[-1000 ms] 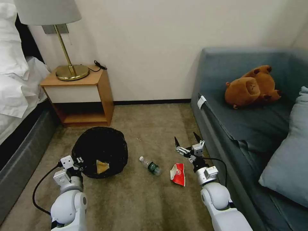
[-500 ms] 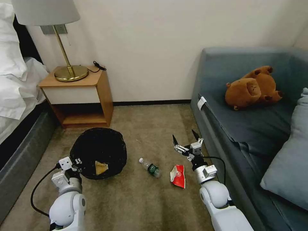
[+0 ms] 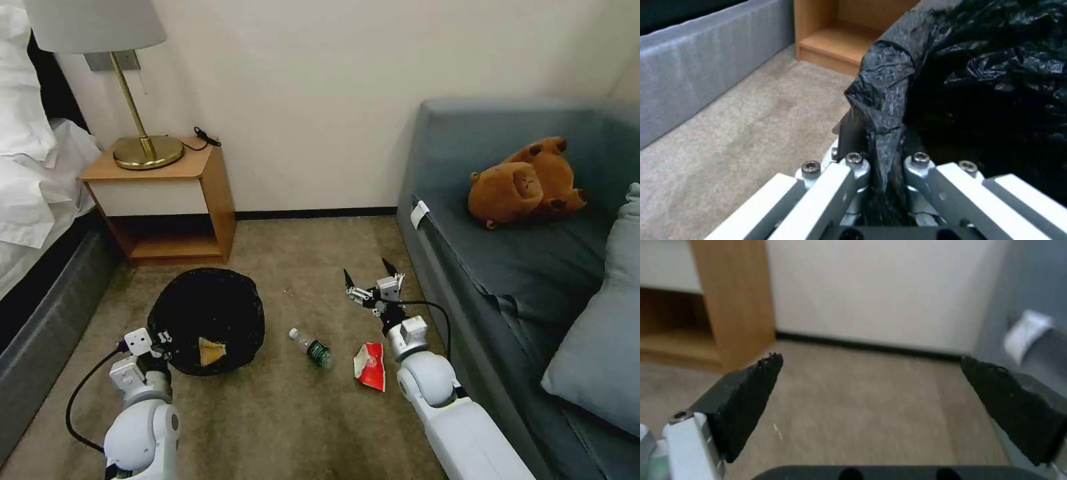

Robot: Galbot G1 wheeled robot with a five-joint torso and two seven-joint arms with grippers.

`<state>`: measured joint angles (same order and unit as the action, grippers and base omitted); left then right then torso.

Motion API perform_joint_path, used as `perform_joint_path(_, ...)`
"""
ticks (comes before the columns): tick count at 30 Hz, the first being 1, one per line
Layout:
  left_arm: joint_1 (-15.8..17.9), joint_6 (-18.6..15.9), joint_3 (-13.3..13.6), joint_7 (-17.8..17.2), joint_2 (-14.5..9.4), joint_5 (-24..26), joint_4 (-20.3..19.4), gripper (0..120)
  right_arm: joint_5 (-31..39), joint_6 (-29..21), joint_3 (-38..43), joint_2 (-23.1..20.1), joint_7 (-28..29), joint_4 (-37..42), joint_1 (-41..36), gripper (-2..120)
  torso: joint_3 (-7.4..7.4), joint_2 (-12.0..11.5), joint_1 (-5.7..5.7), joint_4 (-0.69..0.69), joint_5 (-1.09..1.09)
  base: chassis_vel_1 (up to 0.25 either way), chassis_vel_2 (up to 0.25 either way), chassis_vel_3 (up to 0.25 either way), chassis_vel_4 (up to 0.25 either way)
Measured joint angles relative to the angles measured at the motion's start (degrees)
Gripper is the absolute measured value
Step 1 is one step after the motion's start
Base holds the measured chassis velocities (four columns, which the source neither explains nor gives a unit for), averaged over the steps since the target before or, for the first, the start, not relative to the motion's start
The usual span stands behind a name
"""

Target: Pick up the trash bin, then pick up the garbage on the floor and place it into the trash bin.

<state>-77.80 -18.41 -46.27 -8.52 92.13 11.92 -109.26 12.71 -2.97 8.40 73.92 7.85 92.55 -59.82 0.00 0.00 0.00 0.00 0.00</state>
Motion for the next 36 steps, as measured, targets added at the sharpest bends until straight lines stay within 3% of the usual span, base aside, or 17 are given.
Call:
perform_joint_path(7,0.21,-0.24,0.10,0.02,-0.05,-0.05,-0.02,3,2.99,-8.10,-2.39,0.21,3.81,-3.67,2.07,100,0.00,0.00,0.00,0.00,0.00,0.000,0.000,0.000,0.000)
perform_joint_path(9,0.18,-0.30,0.20,0.03,-0.06,-0.15,-0.18,3,9.45,-15.69,-3.62,0.55,7.14,-5.17,3.63,100,0.00,0.00,0.00,0.00,0.00,0.000,0.000,0.000,0.000)
perform_joint_path(10,0.18,-0.30,0.20,0.03,-0.06,-0.15,-0.18,3,9.45,-15.69,-3.62,0.55,7.14,-5.17,3.63,100,0.00,0.00,0.00,0.00,0.00,0.000,0.000,0.000,0.000)
perform_joint_path(13,-0.04,-0.38,0.33,0.02,-0.03,-0.37,-0.50,3,13.73,-22.64,-4.57,1.13,10.03,-8.66,6.29,100,0.00,0.00,0.00,0.01,0.00,0.000,0.000,0.000,0.000)
perform_joint_path(20,-0.40,-0.43,0.39,-0.06,-0.01,-0.54,-0.91,3,14.76,-27.18,-4.13,2.07,10.31,-14.39,8.95,100,0.00,0.00,0.00,0.00,0.00,0.000,0.000,0.000,0.000)
perform_joint_path(36,-0.41,-0.66,1.20,-0.33,0.00,-1.74,-1.18,3,15.16,-31.05,-0.33,4.04,6.31,-20.78,8.83,100,0.00,0.00,0.00,0.00,0.00,0.000,0.000,0.000,0.000)
